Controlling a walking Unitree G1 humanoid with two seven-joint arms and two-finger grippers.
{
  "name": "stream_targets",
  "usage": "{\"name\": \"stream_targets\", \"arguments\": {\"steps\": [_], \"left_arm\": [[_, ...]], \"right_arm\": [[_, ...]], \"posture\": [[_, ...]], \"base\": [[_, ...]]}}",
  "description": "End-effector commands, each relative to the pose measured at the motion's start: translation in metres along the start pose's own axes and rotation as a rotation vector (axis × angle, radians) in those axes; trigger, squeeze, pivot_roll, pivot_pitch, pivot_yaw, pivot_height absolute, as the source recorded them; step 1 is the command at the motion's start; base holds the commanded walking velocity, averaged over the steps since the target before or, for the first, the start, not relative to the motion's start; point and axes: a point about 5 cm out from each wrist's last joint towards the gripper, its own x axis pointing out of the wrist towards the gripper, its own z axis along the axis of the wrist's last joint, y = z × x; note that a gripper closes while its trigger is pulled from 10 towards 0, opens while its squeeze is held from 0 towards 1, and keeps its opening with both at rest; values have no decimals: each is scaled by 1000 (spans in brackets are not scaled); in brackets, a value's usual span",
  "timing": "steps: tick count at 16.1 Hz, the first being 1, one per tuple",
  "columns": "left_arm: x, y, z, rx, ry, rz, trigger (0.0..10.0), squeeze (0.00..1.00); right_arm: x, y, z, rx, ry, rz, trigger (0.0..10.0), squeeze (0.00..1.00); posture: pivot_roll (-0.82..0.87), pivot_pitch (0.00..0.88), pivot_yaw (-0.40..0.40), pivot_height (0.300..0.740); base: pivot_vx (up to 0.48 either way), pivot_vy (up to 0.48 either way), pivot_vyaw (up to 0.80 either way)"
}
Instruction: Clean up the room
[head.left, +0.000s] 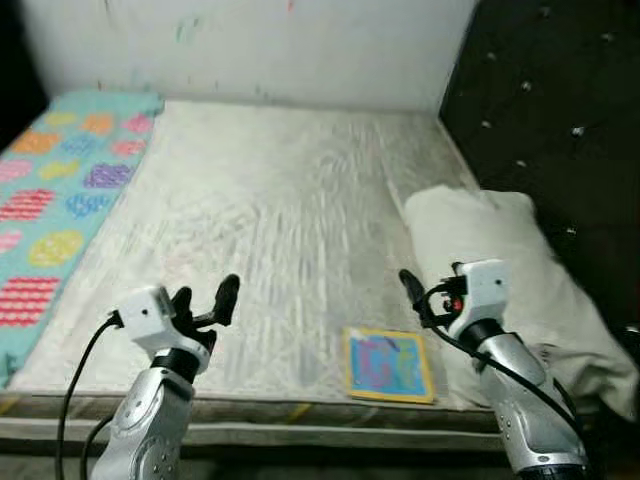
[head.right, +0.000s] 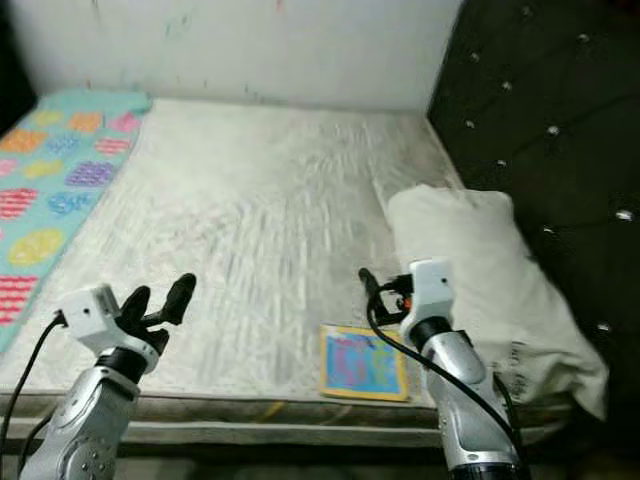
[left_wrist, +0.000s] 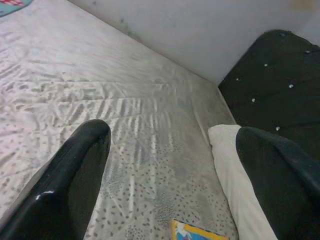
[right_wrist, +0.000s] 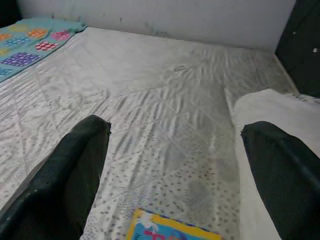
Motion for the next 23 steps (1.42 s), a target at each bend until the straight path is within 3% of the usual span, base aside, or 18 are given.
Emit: {"name": "stream_targets", "arguments": {"steps": [1, 17, 23], "left_arm": [[-3, 8, 2, 13, 1, 33, 10000, 0], [-2, 8, 1, 0, 2, 40, 10000, 0], [-3, 5, 4, -20, -32, 11, 10000, 0]], "right_arm": [[4, 7, 5, 0, -19, 28, 10000, 0], [3, 6, 5, -14, -19, 29, 10000, 0], [4, 7, 6, -16, -18, 34, 10000, 0]], "posture": [[-35, 2, -54, 740], [-42, 7, -56, 740], [-44, 10, -57, 740]], "base": [[0, 0, 0], [0, 450, 0], [0, 46, 0]]}}
